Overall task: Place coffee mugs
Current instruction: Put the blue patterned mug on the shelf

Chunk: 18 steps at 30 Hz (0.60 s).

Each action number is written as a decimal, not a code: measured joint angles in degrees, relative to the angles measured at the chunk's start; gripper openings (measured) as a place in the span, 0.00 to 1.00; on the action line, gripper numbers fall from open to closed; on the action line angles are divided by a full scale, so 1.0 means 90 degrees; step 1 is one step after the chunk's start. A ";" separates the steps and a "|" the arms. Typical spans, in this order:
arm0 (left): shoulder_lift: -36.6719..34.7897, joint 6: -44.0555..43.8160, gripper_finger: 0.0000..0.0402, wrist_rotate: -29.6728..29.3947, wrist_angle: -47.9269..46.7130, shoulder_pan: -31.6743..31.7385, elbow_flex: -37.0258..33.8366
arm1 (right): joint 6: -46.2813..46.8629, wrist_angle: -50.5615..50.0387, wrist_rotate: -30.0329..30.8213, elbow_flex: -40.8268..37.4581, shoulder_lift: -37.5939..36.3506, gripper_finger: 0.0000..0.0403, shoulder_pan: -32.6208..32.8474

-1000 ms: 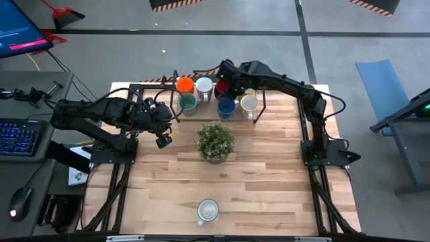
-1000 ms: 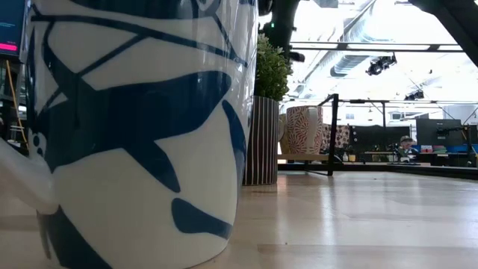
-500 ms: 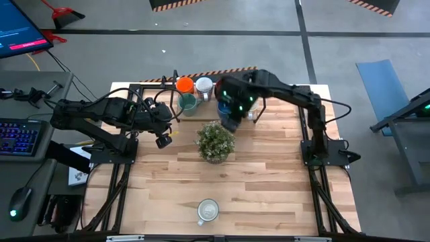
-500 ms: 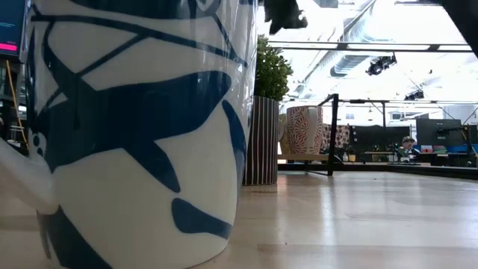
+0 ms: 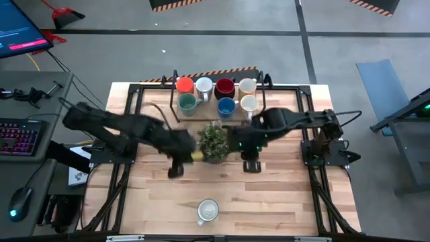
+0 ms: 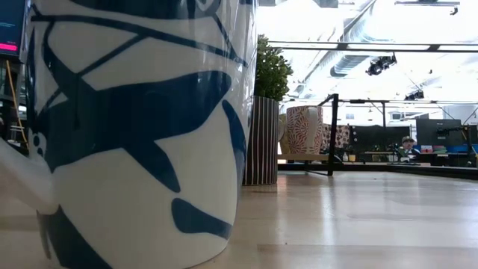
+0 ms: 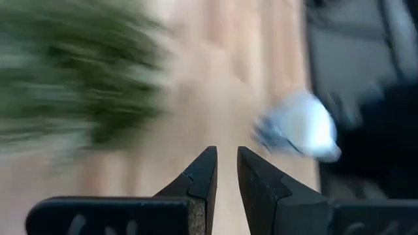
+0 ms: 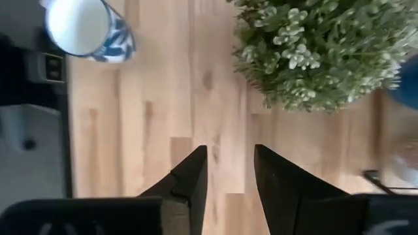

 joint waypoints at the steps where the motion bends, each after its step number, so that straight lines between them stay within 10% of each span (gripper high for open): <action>1: 0.0178 0.0137 0.12 0.0351 -0.0031 -0.0119 0.0000 | -0.0006 -0.0009 0.0190 -0.0039 -0.0016 0.26 0.0086; 5: 0.0751 -0.0240 0.12 0.1527 -0.0371 -0.0272 0.0019 | 0.0189 0.0005 0.0681 -0.0111 -0.0033 0.26 0.0273; 18: 0.1879 -0.1062 0.12 0.0794 0.1213 -0.0825 0.0032 | 0.0830 0.0004 0.1677 -0.0109 -0.0048 0.26 0.0339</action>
